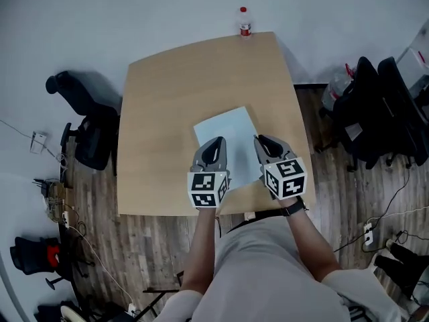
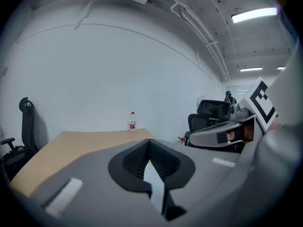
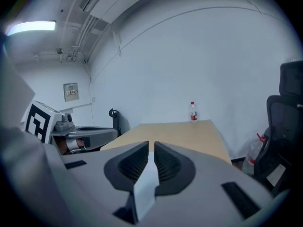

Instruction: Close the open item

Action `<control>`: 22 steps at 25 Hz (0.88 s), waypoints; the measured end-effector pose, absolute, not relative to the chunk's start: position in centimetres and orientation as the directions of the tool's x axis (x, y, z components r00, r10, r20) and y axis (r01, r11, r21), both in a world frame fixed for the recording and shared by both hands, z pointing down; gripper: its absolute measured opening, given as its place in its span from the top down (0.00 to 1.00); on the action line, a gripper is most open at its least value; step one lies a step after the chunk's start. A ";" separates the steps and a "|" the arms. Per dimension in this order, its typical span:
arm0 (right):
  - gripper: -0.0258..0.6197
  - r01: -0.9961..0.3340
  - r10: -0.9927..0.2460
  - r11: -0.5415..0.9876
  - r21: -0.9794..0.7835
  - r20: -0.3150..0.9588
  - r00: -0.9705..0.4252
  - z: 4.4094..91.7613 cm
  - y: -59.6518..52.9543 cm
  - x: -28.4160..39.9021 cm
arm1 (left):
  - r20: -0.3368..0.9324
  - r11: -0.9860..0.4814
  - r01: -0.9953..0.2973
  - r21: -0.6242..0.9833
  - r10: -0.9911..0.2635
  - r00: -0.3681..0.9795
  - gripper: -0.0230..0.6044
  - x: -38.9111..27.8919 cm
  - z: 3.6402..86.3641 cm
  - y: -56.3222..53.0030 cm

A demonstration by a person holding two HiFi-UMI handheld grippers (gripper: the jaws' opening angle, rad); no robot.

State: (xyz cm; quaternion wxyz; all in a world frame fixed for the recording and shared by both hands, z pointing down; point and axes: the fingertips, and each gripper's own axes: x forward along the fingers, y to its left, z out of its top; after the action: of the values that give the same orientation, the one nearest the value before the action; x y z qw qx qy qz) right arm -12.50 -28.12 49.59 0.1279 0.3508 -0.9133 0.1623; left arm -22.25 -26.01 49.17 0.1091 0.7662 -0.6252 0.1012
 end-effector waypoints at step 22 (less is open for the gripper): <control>0.94 -0.702 -0.704 0.709 0.063 0.107 -0.702 41.9 -22.3 -16.2 | 0.030 -0.024 -1.000 -0.020 -0.999 0.023 0.96 -27.5 42.2 -18.0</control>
State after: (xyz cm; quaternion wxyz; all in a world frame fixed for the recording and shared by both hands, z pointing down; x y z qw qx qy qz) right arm -16.24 -22.31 41.90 0.0615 0.3811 -0.9225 -0.0088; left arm -27.50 -18.00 42.16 0.0035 0.7152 -0.6987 0.0175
